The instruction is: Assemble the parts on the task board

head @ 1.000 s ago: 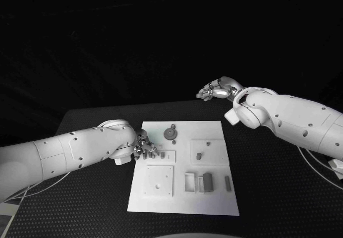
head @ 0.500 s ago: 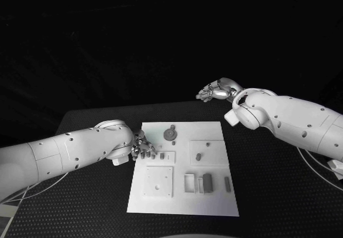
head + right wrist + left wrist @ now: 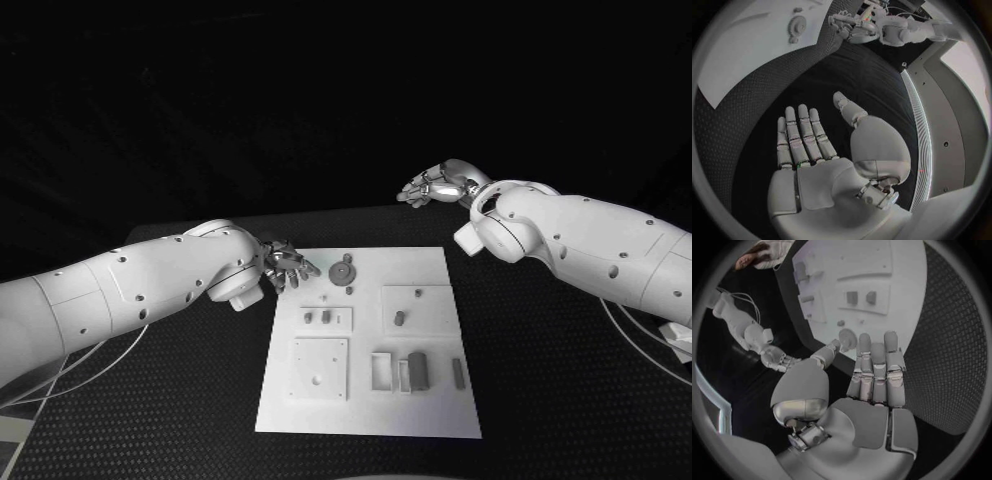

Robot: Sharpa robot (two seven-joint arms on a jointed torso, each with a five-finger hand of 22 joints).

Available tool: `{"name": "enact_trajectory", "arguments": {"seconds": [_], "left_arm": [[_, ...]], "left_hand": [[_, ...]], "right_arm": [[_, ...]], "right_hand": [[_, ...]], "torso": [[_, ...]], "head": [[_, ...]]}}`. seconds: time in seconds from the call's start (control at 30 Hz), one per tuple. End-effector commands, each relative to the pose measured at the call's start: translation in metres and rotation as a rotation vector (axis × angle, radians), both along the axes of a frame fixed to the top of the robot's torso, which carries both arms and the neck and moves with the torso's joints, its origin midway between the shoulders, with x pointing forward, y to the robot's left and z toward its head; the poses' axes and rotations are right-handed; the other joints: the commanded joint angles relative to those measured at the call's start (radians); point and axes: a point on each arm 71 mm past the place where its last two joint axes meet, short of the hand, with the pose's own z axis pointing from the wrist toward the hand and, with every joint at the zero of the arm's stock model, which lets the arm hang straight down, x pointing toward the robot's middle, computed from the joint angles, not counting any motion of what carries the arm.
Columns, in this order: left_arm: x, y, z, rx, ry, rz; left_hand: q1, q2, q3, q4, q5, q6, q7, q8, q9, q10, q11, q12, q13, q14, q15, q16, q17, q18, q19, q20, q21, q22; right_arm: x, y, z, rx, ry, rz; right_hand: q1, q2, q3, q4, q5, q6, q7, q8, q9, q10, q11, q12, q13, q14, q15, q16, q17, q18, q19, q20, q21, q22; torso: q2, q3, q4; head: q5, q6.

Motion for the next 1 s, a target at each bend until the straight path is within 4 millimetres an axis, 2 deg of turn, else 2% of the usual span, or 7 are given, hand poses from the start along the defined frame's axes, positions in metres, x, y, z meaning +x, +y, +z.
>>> {"name": "enact_trajectory", "arguments": {"seconds": [0.03, 0.1, 0.27, 0.4, 0.53, 0.77, 1.0], "left_arm": [[0.006, -0.014, 0.013, -0.212, -0.168, -0.014], [0.009, -0.019, 0.018, -0.146, -0.281, -0.072], [0.004, -0.036, 0.020, 0.006, -0.536, -0.307], [-0.004, -0.051, 0.016, 0.147, -0.665, -0.530], [-0.012, -0.064, 0.007, 0.228, -0.697, -0.646], [-0.017, -0.079, 0.001, 0.290, -0.717, -0.745], [-0.017, -0.089, -0.007, 0.307, -0.709, -0.773]], "left_hand": [[0.046, 0.020, 0.008, -0.048, 0.019, -0.014, 0.010, 0.011, 0.000, -0.043, 0.027, -0.044, -0.032, -0.036, 0.032, -0.056, -0.028, -0.007, -0.037, 0.030, -0.046, -0.034], [0.088, 0.027, 0.029, -0.091, 0.024, -0.027, 0.015, 0.012, -0.016, -0.053, 0.046, -0.097, -0.073, -0.046, 0.062, -0.116, -0.057, 0.002, -0.052, 0.060, -0.093, -0.079], [0.181, 0.016, 0.051, -0.164, 0.017, -0.015, 0.003, -0.005, -0.058, -0.033, 0.063, -0.199, -0.143, -0.011, 0.069, -0.155, -0.063, 0.016, -0.019, 0.070, -0.122, -0.118], [0.253, 0.000, 0.064, -0.169, 0.021, -0.010, 0.009, -0.022, -0.083, -0.026, 0.073, -0.270, -0.178, 0.008, 0.068, -0.161, -0.052, 0.018, 0.002, 0.071, -0.129, -0.126], [0.260, -0.021, 0.061, -0.167, 0.024, -0.007, 0.008, -0.028, -0.091, -0.026, 0.076, -0.295, -0.188, 0.021, 0.068, -0.160, -0.044, 0.023, 0.017, 0.070, -0.128, -0.127], [0.267, -0.046, 0.046, -0.165, 0.019, -0.002, -0.008, -0.039, -0.104, -0.043, 0.080, -0.355, -0.211, 0.034, 0.070, -0.153, -0.019, 0.035, 0.046, 0.071, -0.120, -0.114], [0.283, -0.044, 0.044, -0.166, 0.018, -0.010, -0.015, -0.050, -0.112, -0.024, 0.073, -0.371, -0.215, 0.047, 0.063, -0.148, -0.002, 0.039, 0.060, 0.068, -0.116, -0.101]], "right_arm": [[0.000, -0.001, 0.000, -0.001, -0.008, 0.004], [0.001, -0.001, 0.000, -0.001, -0.008, 0.003], [0.001, 0.001, 0.000, -0.001, -0.007, 0.007], [0.001, 0.002, -0.001, -0.001, -0.006, 0.011], [0.001, 0.002, -0.001, -0.002, -0.005, 0.012], [0.001, 0.003, -0.001, -0.001, -0.004, 0.014], [0.001, 0.007, -0.001, 0.000, -0.004, 0.020]], "right_hand": [[-0.003, 0.006, 0.003, 0.003, -0.003, -0.008, 0.009, 0.003, -0.001, -0.004, 0.003, 0.004, -0.001, -0.007, -0.002, -0.003, -0.002, -0.012, -0.006, -0.002, 0.001, 0.001], [-0.003, 0.006, 0.003, 0.003, -0.003, -0.008, 0.009, 0.003, -0.001, -0.004, 0.003, 0.004, -0.001, -0.007, -0.002, -0.003, -0.002, -0.012, -0.006, -0.002, 0.001, 0.002], [-0.003, 0.006, 0.003, 0.003, -0.003, -0.008, 0.009, 0.003, -0.001, -0.004, 0.003, 0.004, -0.001, -0.007, -0.002, -0.003, -0.002, -0.012, -0.006, -0.002, 0.001, 0.002], [-0.003, 0.006, 0.003, 0.003, -0.003, -0.008, 0.009, 0.003, -0.001, -0.004, 0.003, 0.004, -0.001, -0.007, -0.002, -0.003, -0.002, -0.012, -0.006, -0.002, 0.001, 0.002], [-0.003, 0.006, 0.003, 0.003, -0.003, -0.008, 0.009, 0.003, -0.001, -0.004, 0.003, 0.004, -0.001, -0.007, -0.002, -0.003, -0.002, -0.012, -0.006, -0.002, 0.001, 0.002], [-0.003, 0.006, 0.003, 0.003, -0.003, -0.008, 0.009, 0.003, -0.001, -0.004, 0.003, 0.004, -0.001, -0.007, -0.002, -0.003, -0.002, -0.012, -0.006, -0.002, 0.001, 0.002], [-0.003, 0.006, 0.003, 0.003, -0.003, -0.008, 0.009, 0.003, -0.001, -0.004, 0.003, 0.004, -0.001, -0.007, -0.002, -0.003, -0.002, -0.012, -0.006, -0.002, 0.001, 0.002]], "torso": [[0.000, 0.0003, 0.0035], [0.000, -0.0005, 0.0038], [0.001, 0.0007, -0.0005], [0.001, 0.0004, -0.0011], [0.002, 0.0007, -0.0001], [0.002, 0.0002, -0.0001], [0.002, 0.0010, -0.0012]], "head": [[-0.001, 0.004], [-0.002, 0.005], [0.002, 0.008], [0.000, 0.012], [-0.001, 0.013], [-0.003, 0.014], [0.001, 0.012]]}}
